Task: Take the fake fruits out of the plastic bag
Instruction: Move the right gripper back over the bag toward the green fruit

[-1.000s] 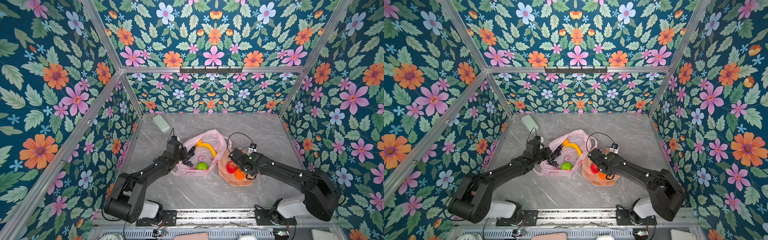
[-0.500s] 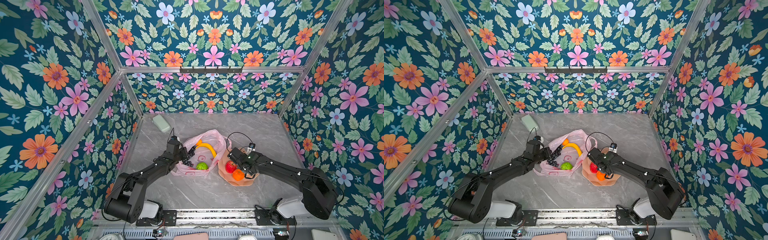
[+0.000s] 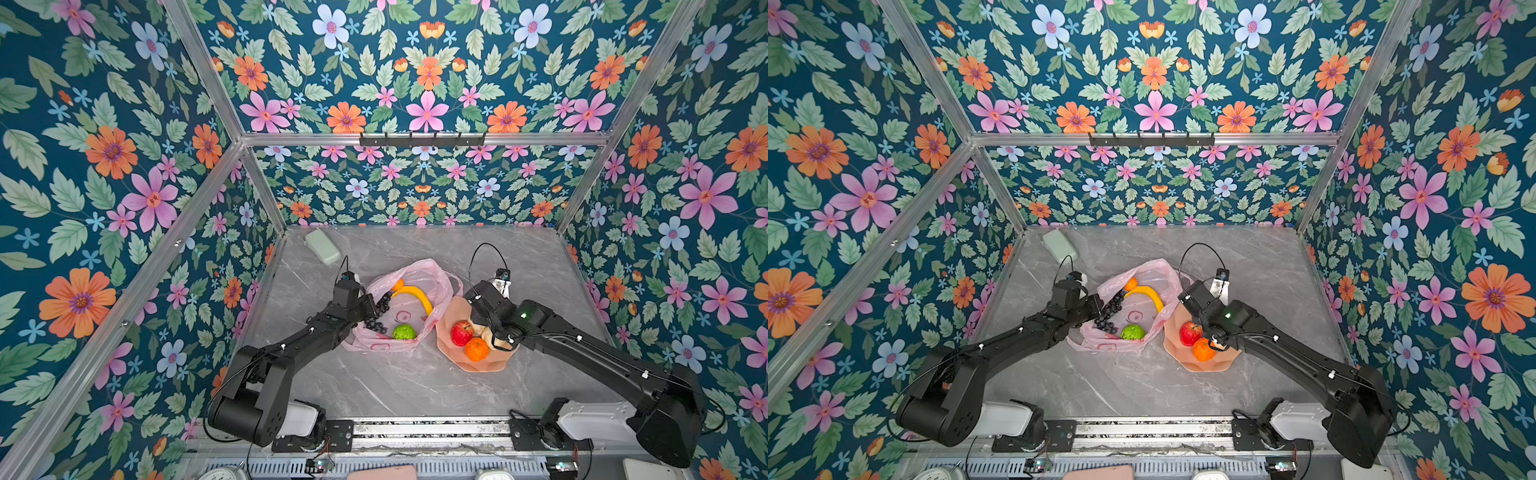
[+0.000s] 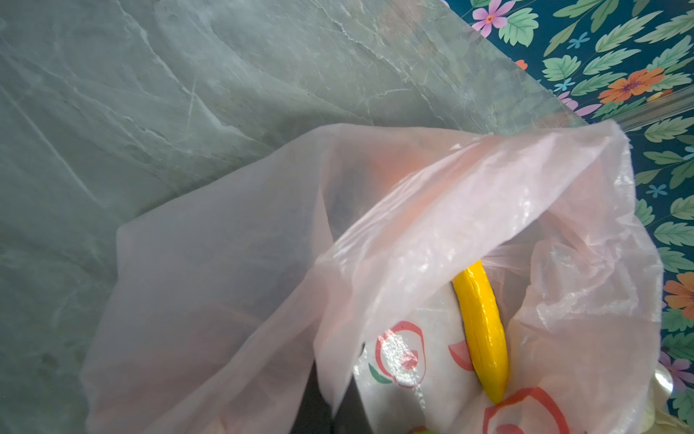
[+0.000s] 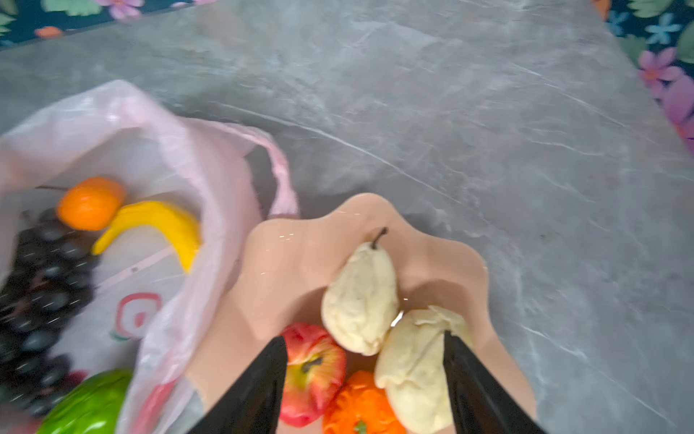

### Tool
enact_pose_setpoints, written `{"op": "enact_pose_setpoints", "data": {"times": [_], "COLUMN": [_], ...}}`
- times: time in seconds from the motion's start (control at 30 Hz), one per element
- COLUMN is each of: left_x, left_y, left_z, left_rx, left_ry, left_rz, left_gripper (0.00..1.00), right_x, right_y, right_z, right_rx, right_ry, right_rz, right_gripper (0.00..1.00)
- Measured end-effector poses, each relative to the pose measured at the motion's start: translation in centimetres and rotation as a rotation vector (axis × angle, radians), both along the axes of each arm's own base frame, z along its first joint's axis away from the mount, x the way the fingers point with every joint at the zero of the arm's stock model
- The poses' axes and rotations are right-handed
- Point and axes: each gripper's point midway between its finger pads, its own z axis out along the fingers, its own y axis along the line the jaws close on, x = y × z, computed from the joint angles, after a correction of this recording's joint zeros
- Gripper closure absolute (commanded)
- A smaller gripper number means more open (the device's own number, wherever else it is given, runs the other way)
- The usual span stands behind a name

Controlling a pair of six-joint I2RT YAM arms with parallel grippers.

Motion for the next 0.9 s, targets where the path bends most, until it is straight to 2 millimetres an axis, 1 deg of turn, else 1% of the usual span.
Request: {"op": "enact_pose_setpoints", "data": {"times": [0.1, 0.2, 0.23, 0.33, 0.47, 0.53, 0.63, 0.7, 0.77, 0.9], "left_x": [0.0, 0.0, 0.0, 0.0, 0.0, -0.1, -0.3, -0.3, -0.4, -0.7], "left_y": [0.0, 0.0, 0.0, 0.0, 0.0, 0.1, 0.1, 0.1, 0.2, 0.3], "left_z": [0.3, 0.6, 0.7, 1.0, 1.0, 1.0, 0.7, 0.6, 0.5, 0.2], "left_rx": [-0.004, -0.006, -0.006, -0.008, -0.009, -0.009, -0.007, -0.006, -0.005, -0.003], "left_ry": [-0.008, -0.015, -0.017, -0.023, -0.025, -0.024, -0.018, -0.016, -0.014, -0.007], "left_rz": [0.0, 0.0, 0.0, 0.001, 0.001, 0.001, 0.001, 0.0, 0.0, 0.0], "left_gripper": [1.0, 1.0, 1.0, 1.0, 1.0, 1.0, 1.0, 1.0, 1.0, 1.0], "right_x": [1.1, 1.5, 1.5, 1.3, 0.4, -0.6, -2.1, -2.8, -3.2, -3.5], "right_y": [4.2, 8.6, 10.1, 13.6, 17.3, 19.3, 21.1, 21.9, 22.1, 21.8], "right_z": [1.3, 1.7, 1.5, 0.6, -1.2, -2.4, -3.8, -4.7, -5.8, -8.0], "right_rx": [0.059, 0.093, 0.103, 0.132, 0.167, 0.179, 0.176, 0.173, 0.161, 0.129], "right_ry": [-0.003, 0.021, 0.036, 0.091, 0.175, 0.229, 0.288, 0.321, 0.353, 0.42], "right_rz": [0.122, 0.242, 0.281, 0.372, 0.467, 0.519, 0.569, 0.59, 0.588, 0.547], "right_gripper": [0.34, 0.35, 0.35, 0.36, 0.36, 0.36, 0.37, 0.39, 0.41, 0.42]}}
